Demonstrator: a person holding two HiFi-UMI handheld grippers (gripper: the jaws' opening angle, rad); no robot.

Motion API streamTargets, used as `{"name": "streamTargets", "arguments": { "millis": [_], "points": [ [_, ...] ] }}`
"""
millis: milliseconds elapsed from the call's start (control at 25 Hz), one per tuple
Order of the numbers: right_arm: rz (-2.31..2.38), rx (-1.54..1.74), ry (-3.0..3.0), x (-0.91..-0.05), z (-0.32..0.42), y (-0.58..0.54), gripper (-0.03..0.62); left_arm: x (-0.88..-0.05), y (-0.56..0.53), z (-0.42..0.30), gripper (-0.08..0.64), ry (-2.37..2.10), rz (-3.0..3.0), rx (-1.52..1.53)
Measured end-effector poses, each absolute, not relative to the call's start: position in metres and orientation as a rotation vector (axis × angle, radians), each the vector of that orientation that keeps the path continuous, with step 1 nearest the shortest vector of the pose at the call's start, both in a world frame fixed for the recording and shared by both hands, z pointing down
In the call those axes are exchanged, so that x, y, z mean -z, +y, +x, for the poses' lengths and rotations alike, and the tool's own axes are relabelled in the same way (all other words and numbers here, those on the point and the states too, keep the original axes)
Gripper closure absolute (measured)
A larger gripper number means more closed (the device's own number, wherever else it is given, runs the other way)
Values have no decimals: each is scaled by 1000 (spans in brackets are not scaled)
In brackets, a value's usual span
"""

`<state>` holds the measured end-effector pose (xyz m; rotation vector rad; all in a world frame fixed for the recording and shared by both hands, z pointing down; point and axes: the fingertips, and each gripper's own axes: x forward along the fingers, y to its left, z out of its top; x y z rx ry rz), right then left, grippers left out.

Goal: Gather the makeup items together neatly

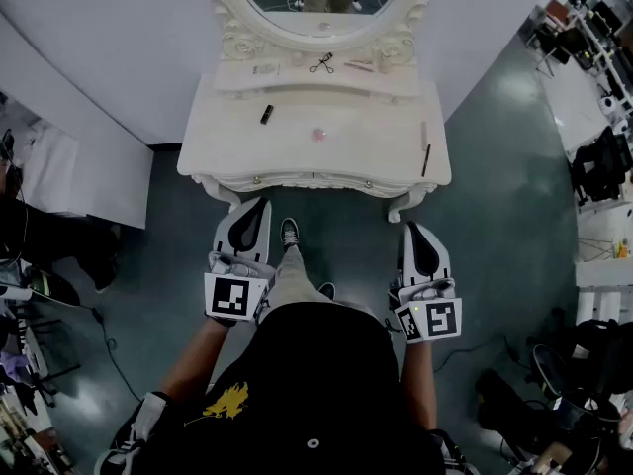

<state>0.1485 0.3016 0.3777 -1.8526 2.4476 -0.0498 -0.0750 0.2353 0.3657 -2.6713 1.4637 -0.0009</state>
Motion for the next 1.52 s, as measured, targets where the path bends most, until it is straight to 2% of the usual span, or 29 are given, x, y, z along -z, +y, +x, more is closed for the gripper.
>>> {"name": "streamTargets", "arguments": {
  "millis": [600, 760, 1000, 1200, 1520],
  "points": [
    [-1852, 95, 2431, -392, 161, 304, 577, -391, 246, -83, 548, 1463, -2666, 165],
    [-1997, 200, 2369, -435, 206, 288, 575, -394, 242, -82, 548, 1489, -2674, 174],
    [-2294, 429, 2206, -515, 313, 234, 506, -411, 222, -74, 548, 1499, -2722, 283],
    [-2415, 516, 2099, -541, 362, 185, 494, -432, 163, -38, 548, 1416, -2815, 336],
    [-2547, 625, 1998, -549, 393, 132, 492, -419, 43, 81, 548, 1037, -2973, 288]
  ]
}}
